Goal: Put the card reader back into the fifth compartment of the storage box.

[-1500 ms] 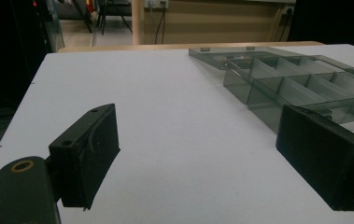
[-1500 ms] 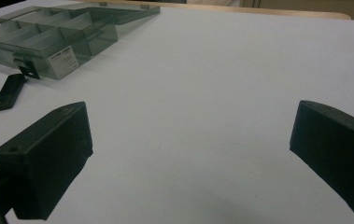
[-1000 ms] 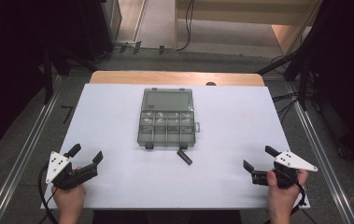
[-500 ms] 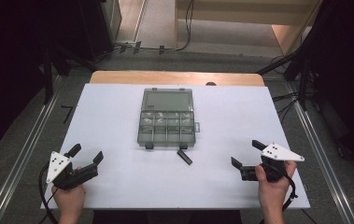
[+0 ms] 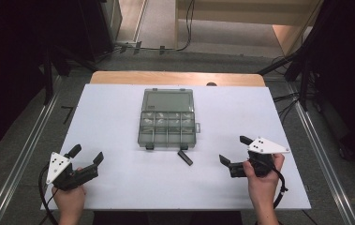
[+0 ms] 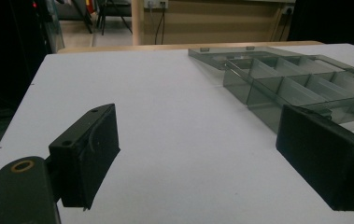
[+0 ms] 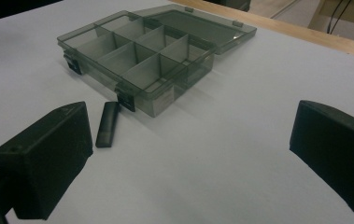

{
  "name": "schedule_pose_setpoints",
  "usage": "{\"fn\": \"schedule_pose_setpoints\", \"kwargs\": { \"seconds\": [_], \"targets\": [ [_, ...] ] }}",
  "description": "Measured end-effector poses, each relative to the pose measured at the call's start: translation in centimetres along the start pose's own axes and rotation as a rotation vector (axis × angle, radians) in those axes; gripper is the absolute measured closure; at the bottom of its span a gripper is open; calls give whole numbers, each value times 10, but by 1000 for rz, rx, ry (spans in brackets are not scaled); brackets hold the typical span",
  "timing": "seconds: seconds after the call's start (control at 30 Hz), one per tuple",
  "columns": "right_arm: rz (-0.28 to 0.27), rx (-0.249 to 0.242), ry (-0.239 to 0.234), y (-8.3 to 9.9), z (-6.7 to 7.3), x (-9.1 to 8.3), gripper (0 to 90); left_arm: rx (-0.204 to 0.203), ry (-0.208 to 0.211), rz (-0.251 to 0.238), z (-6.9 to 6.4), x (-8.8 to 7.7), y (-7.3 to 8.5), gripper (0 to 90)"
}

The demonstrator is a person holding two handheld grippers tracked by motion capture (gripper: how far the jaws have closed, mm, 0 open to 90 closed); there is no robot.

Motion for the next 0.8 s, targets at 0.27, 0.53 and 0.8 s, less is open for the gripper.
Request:
{"fn": "schedule_pose_setpoints", "kwargs": {
  "seconds": [0.27, 0.53, 0.8],
  "targets": [
    [23, -28, -31, -10, 15, 15, 0, 0, 1, 1, 0, 0, 0, 136],
    [47, -40, -52, -13, 25, 25, 0, 0, 3, 0, 0, 0, 0, 136],
    [71, -65, -79, -16, 38, 38, 0, 0, 3, 0, 0, 0, 0, 136]
  ]
}}
Point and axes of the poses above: each handheld gripper's, and its own axes: x roughly forward along the jaws, y roughly out of its underside, z roughly to its left, the point moved 10 cm from there along x, roughly forward along the jaws, and after that the axes turned 4 degrees about y, right-handed, at the moved point
